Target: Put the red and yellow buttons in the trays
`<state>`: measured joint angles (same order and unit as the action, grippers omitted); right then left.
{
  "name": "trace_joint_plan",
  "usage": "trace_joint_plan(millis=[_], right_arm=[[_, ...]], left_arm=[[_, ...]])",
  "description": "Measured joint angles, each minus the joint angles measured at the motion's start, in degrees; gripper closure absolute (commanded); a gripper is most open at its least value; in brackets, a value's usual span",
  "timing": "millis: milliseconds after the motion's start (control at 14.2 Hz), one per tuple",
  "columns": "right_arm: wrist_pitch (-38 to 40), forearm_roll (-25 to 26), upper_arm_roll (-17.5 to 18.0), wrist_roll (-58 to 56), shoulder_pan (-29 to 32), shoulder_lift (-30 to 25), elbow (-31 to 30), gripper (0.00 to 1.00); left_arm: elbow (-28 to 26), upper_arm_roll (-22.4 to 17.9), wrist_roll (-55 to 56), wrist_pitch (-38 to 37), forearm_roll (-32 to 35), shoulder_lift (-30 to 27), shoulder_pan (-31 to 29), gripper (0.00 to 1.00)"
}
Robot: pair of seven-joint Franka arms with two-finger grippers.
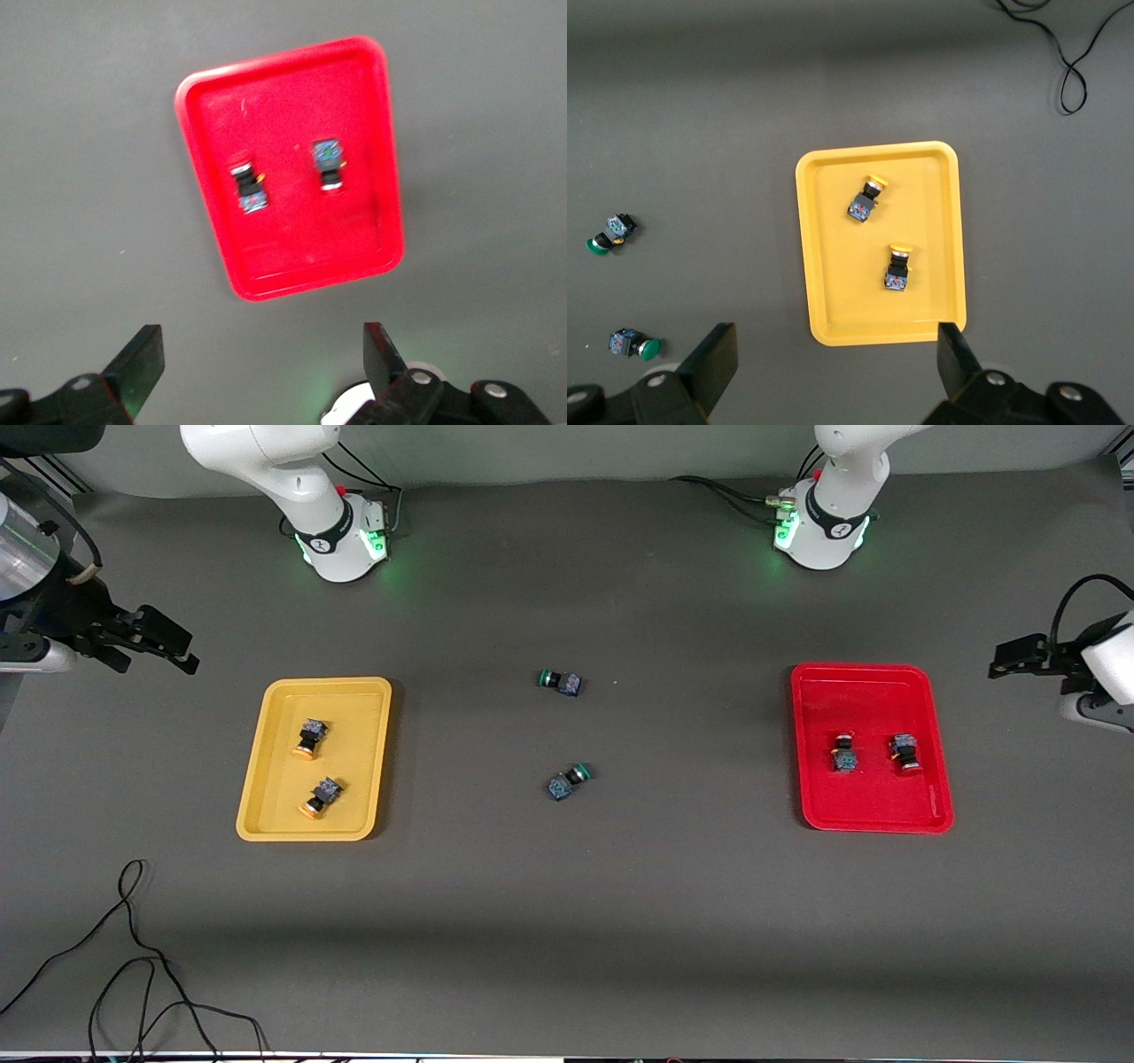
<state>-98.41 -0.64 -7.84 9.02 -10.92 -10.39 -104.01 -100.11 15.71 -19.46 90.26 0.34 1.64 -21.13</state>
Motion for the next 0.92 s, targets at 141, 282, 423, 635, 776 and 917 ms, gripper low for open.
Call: trace_joint_plan(millis=[141, 282, 423, 635, 776, 917], right_arm=[[0.0, -0.02, 0.0, 0.0, 0.0, 1.07, 0.64, 0.0], [0.0, -0.06, 0.0, -0.01, 0.0, 1.78, 0.74, 0.0], [0.04, -0.08, 0.0, -0.35, 0.0, 2.03, 0.74, 0.0], [0.38, -0.09, -0.27, -3.36, 0.01, 2.94, 0.74, 0.0], [0.38, -0.09, -0.49, -3.93, 0.01, 3.87, 0.75, 0.0], [0.38, -0.12, -0.49, -3.97, 0.0, 4.45, 0.85, 0.0]], left_arm=[[1.45, -4.99, 5.08, 0.0, -0.27, -0.01, 8.33, 0.0], [2.96, -11.68, 10.25, 0.0, -0.38, -0.02, 18.34, 0.0], [4.34, -15.47, 14.21, -0.07, -0.39, -0.03, 24.64, 0.0], [6.2, -16.38, 15.24, -1.58, -0.43, -0.05, 25.84, 0.0], [7.03, -16.88, 15.24, -2.12, -0.45, -0.06, 25.84, 0.0], [7.15, -17.11, 15.24, -2.22, -0.45, -0.06, 25.84, 0.0]])
